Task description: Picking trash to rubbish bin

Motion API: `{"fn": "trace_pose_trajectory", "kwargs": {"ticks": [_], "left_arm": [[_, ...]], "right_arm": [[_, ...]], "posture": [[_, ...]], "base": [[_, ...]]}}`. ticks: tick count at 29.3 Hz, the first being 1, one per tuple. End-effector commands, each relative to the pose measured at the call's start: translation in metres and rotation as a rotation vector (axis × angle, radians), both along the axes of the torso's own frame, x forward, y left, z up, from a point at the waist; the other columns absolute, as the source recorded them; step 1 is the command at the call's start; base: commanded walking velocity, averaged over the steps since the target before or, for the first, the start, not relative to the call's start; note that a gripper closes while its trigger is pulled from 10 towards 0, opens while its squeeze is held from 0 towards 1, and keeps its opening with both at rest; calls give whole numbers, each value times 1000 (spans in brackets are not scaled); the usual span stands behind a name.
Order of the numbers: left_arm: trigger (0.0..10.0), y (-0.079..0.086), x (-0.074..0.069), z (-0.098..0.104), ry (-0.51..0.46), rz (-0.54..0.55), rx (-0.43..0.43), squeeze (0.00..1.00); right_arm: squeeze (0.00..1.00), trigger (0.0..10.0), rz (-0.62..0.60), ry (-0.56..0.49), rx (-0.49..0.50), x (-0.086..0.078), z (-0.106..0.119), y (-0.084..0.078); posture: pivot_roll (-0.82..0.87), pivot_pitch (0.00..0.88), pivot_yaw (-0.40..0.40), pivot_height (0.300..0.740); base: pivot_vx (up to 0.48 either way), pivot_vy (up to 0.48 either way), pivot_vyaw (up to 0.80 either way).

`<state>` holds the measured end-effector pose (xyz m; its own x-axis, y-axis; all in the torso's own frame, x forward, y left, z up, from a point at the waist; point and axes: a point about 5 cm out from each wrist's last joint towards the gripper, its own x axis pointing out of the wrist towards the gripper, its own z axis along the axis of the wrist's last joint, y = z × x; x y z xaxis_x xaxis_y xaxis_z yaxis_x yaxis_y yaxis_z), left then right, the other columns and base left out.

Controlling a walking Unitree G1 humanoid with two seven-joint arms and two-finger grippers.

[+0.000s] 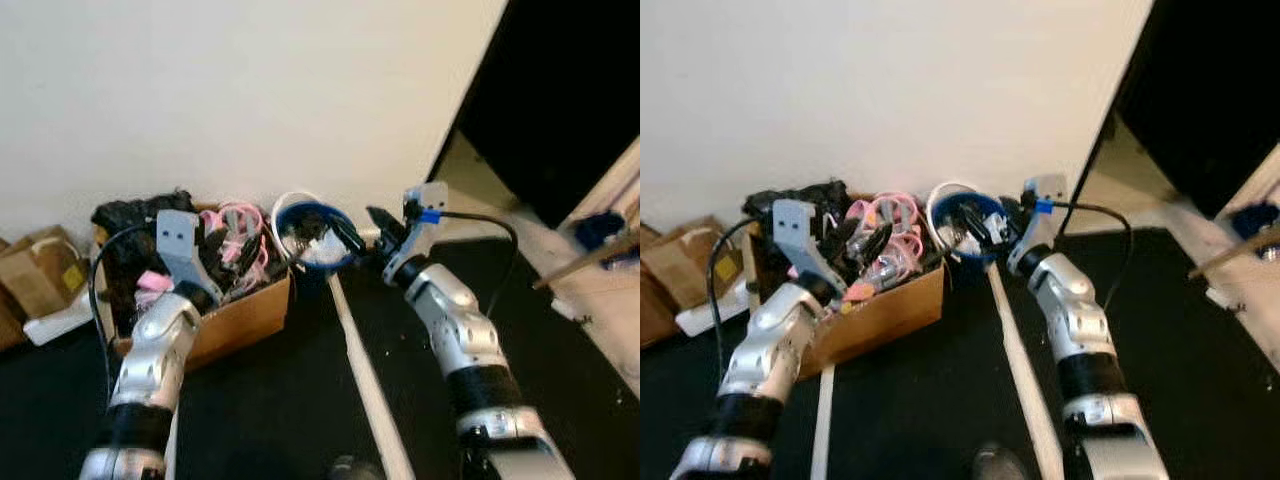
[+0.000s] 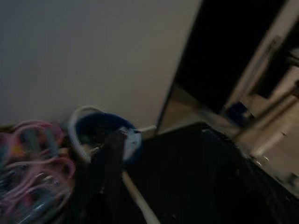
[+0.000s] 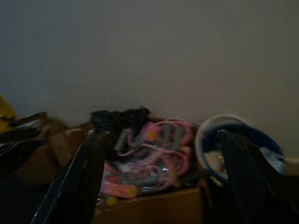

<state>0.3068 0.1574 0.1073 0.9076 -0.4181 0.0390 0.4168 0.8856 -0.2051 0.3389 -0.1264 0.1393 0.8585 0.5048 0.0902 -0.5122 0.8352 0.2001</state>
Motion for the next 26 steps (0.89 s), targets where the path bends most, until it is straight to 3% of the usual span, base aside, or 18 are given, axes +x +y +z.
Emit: {"fn": "trace_pose_trajectory", "kwargs": {"ticks": [1,3,4,18,26], "left_arm": [[8980,-4,-1,1,-15,-21,4,0],[8980,-4,-1,1,-16,-21,2,0],[10000,-5,-1,1,-17,-21,2,0],[10000,-4,-1,0,-32,-31,2,0],[10000,-5,-3,5,-92,-45,-3,0]], "right_arm": [[0,10000,-13,-7,4,1,1,-4],[0,10000,-13,-7,4,1,1,-4],[0,10000,-12,-7,4,1,1,-4],[0,10000,-10,-6,1,1,0,-5],[0,10000,-10,-4,2,0,-1,-5]], "posture": [[22,0,-24,740],[22,0,-24,740],[22,0,-24,740],[20,0,-33,740],[20,0,-33,740]], "base": [[0,0,-788],[0,0,-788],[0,0,-788],[0,0,-788],[0,0,-788]]}}
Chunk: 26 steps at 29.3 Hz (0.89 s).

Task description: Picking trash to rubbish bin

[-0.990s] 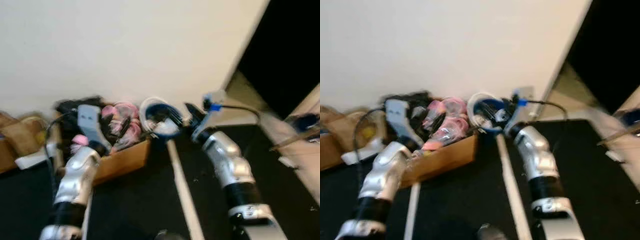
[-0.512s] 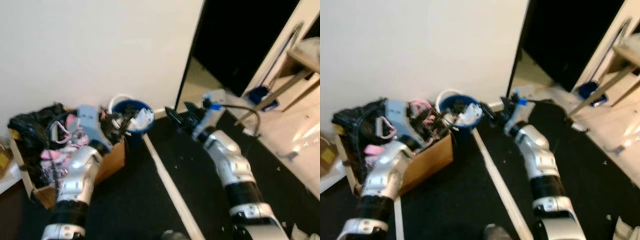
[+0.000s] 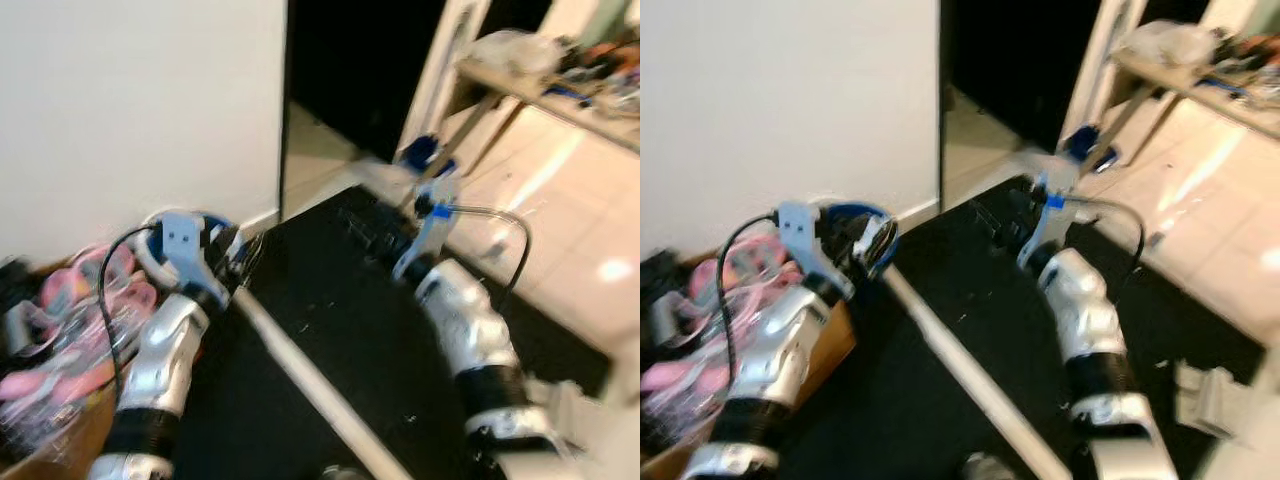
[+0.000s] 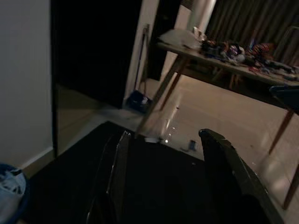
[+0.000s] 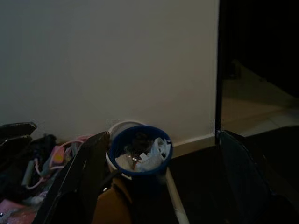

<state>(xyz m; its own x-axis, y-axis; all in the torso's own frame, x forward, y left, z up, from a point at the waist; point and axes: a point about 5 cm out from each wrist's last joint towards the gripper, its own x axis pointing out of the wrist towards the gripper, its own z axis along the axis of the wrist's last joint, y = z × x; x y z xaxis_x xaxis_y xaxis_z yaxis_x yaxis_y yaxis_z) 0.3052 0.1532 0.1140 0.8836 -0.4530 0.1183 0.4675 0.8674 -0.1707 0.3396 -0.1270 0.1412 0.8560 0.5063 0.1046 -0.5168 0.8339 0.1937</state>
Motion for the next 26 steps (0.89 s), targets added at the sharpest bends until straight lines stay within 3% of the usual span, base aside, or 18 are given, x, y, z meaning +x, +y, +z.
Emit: {"fn": "trace_pose_trajectory", "kwargs": {"ticks": [1,26], "left_arm": [[10000,-1,-2,-1,-8,-5,1,0],[10000,1,-1,-1,-12,4,-14,0]], "right_arm": [[0,10000,-11,11,0,0,-3,-4],[0,10000,-9,13,8,0,-2,-5]], "posture": [[20,0,-33,740],[15,0,-26,740]], "base": [[0,0,-788],[0,0,-788]]}}
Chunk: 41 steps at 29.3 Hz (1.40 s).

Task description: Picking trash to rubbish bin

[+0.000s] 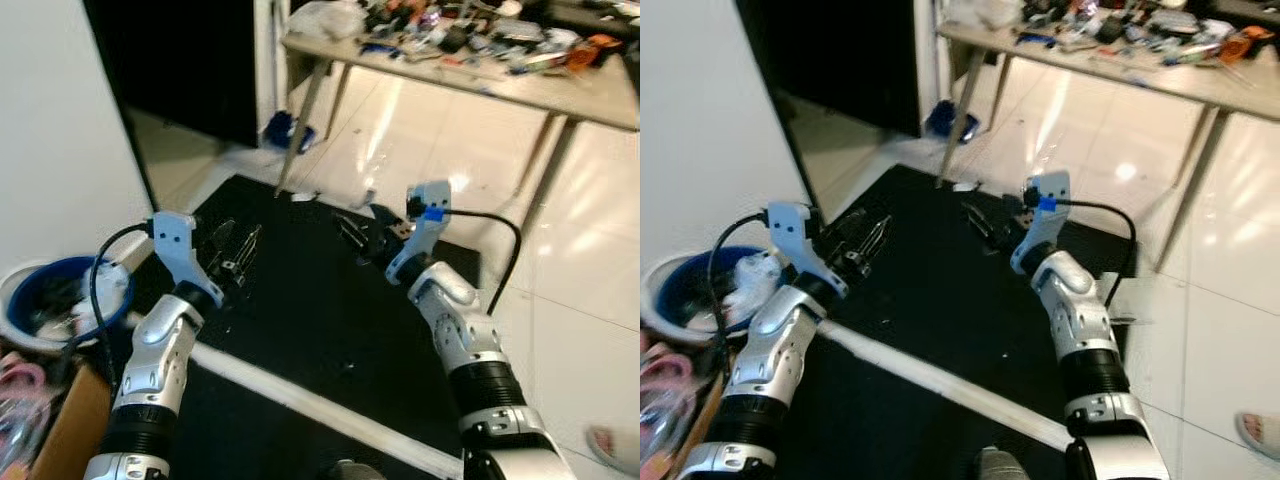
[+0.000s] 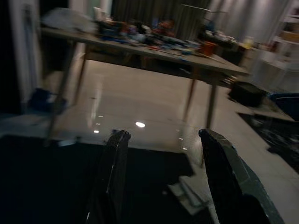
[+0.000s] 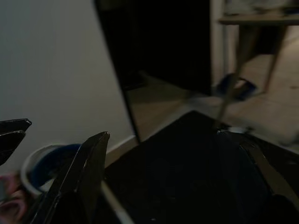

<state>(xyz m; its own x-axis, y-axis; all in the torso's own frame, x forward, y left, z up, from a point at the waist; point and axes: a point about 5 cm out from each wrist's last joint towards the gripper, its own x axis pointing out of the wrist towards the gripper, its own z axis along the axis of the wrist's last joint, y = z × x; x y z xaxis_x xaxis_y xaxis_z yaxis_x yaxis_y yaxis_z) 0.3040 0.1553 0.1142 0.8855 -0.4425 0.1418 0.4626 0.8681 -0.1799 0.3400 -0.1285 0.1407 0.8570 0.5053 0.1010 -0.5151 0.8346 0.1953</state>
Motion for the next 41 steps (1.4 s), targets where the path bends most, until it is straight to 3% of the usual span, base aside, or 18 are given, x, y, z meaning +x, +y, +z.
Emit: {"fn": "trace_pose_trajectory", "kwargs": {"ticks": [1,24,41], "left_arm": [[10000,-1,0,-1,4,-5,6,0],[10000,-1,1,-1,15,-2,10,0],[10000,-2,0,-2,12,-19,9,0]], "right_arm": [[0,10000,-8,10,9,0,-1,-3],[0,10000,-6,-1,17,0,0,-3],[0,10000,-6,-19,18,-1,2,-3]], "posture": [[15,0,-26,740],[15,0,-27,740],[13,0,-29,740]], "base": [[0,0,-788],[0,0,-788],[389,0,0]]}}
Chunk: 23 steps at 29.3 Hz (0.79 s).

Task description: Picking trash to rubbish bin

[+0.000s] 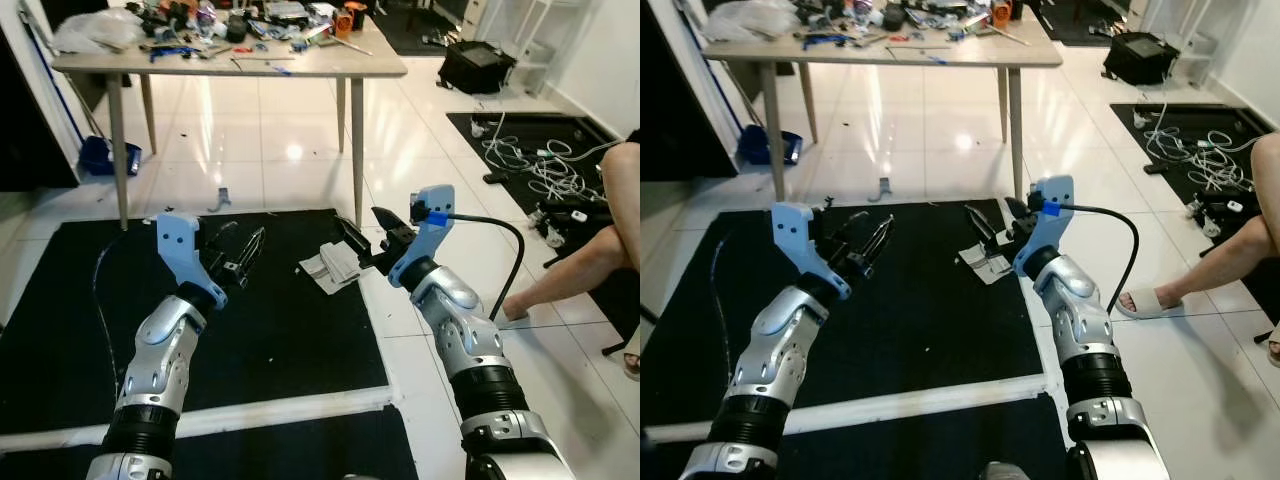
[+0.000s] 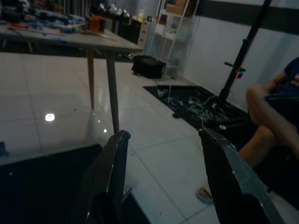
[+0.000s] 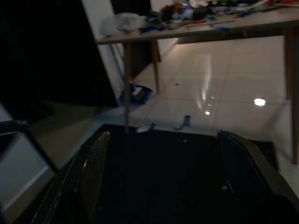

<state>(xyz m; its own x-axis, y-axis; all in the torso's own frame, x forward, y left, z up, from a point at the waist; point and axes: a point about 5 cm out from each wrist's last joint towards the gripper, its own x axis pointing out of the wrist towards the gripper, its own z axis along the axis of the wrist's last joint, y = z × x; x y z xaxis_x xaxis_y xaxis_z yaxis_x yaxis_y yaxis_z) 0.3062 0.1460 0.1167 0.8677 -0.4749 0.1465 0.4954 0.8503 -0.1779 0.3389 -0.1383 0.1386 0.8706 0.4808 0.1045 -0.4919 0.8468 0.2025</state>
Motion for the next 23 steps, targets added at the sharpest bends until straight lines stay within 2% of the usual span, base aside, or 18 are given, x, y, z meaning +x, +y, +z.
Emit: {"fn": "trace_pose_trajectory", "kwargs": {"ticks": [1,23], "left_arm": [[10000,7,-2,-5,17,18,10,0],[10000,6,-2,-5,15,11,10,0]], "right_arm": [[0,10000,22,-20,10,0,3,7],[0,10000,23,-22,15,0,3,7]], "posture": [[13,0,-29,740],[14,0,-30,740]], "base": [[480,0,0],[480,0,0]]}}
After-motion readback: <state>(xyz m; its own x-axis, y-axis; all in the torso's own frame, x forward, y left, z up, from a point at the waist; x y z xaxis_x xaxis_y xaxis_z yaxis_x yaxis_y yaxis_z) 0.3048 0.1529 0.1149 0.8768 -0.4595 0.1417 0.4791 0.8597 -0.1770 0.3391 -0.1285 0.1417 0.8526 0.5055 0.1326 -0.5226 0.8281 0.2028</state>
